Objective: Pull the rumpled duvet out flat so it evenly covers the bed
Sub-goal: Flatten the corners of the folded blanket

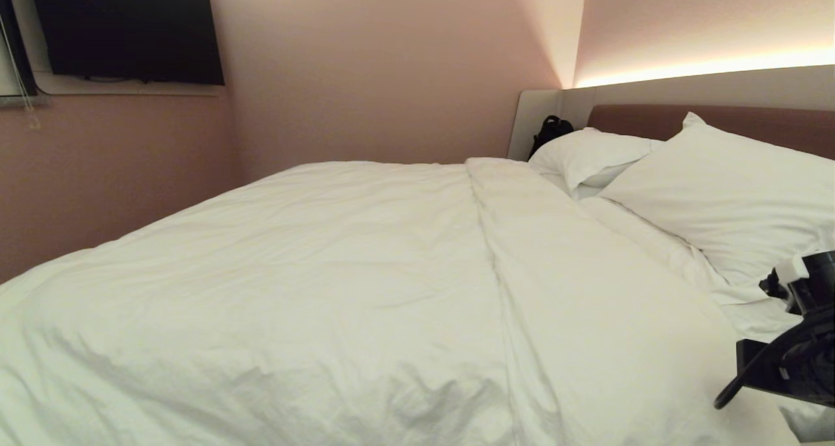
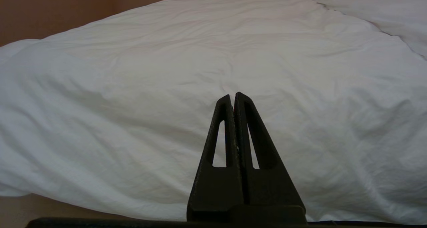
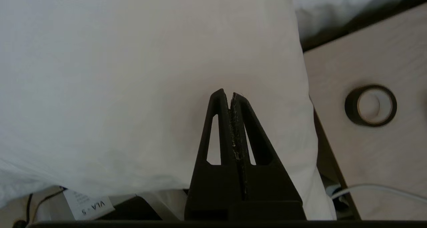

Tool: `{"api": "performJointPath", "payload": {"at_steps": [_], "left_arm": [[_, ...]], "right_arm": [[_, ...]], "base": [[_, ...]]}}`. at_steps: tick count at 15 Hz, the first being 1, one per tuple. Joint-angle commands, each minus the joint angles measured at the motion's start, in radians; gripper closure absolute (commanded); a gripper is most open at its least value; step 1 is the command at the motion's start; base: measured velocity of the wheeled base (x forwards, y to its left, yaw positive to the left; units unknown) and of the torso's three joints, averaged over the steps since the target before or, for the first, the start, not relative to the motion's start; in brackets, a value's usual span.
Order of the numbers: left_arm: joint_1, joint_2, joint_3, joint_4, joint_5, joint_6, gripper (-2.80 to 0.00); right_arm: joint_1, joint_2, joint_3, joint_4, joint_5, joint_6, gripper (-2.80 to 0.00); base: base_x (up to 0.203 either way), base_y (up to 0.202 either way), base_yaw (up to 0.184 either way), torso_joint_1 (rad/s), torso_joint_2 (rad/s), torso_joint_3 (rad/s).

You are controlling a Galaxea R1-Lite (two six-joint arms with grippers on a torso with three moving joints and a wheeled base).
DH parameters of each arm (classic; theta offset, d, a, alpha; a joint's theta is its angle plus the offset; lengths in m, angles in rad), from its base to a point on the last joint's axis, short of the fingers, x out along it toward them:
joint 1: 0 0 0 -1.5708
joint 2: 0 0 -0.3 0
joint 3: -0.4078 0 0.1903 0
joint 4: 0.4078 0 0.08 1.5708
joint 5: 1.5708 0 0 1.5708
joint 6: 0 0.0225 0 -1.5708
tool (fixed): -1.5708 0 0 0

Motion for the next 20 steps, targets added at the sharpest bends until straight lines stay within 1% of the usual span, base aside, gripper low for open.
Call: {"api": "performJointPath", "payload": {"at_steps": [1, 4, 5, 7, 10, 11, 12, 14, 18, 20], "left_arm": [[0.0, 0.0, 0.0, 0.0, 0.0, 0.0, 0.0], [0.0, 0.0, 0.0, 0.0, 0.0, 0.0, 0.0], [0.0, 0.0, 0.0, 0.0, 0.0, 0.0, 0.0], [0.0, 0.0, 0.0, 0.0, 0.0, 0.0, 0.0], [0.0, 0.0, 0.0, 0.0, 0.0, 0.0, 0.0], [0.0, 0.0, 0.0, 0.0, 0.0, 0.0, 0.0], [0.0, 0.0, 0.0, 0.0, 0.0, 0.0, 0.0], [0.0, 0.0, 0.0, 0.0, 0.0, 0.0, 0.0], [0.0, 0.0, 0.0, 0.0, 0.0, 0.0, 0.0], [0.0, 0.0, 0.0, 0.0, 0.0, 0.0, 0.0]], "right_arm": [[0.0, -0.021, 0.037, 0.0, 0.001, -0.004, 0.0], [-0.008, 0.01, 0.048, -0.008, 0.011, -0.007, 0.0], [-0.008, 0.031, 0.058, -0.035, 0.011, -0.011, 0.0], [-0.012, 0.066, 0.109, -0.128, 0.011, -0.037, 0.0], [-0.037, 0.111, 0.188, -0.304, 0.014, -0.109, 0.0], [-0.043, 0.123, 0.212, -0.369, 0.025, -0.132, 0.0], [-0.054, 0.128, 0.232, -0.417, 0.055, -0.161, 0.0], [-0.088, 0.132, 0.243, -0.441, 0.101, -0.218, 0.0], [-0.156, 0.133, 0.25, -0.443, 0.163, -0.289, 0.0], [-0.18, 0.128, 0.251, -0.443, 0.183, -0.32, 0.0]], "base": [[0.0, 0.0, 0.0, 0.0, 0.0, 0.0], [0.0, 0.0, 0.0, 0.0, 0.0, 0.0], [0.0, 0.0, 0.0, 0.0, 0.0, 0.0], [0.0, 0.0, 0.0, 0.0, 0.0, 0.0], [0.0, 0.0, 0.0, 0.0, 0.0, 0.0], [0.0, 0.0, 0.0, 0.0, 0.0, 0.0], [0.0, 0.0, 0.0, 0.0, 0.0, 0.0], [0.0, 0.0, 0.0, 0.0, 0.0, 0.0], [0.0, 0.0, 0.0, 0.0, 0.0, 0.0], [0.0, 0.0, 0.0, 0.0, 0.0, 0.0]]}}
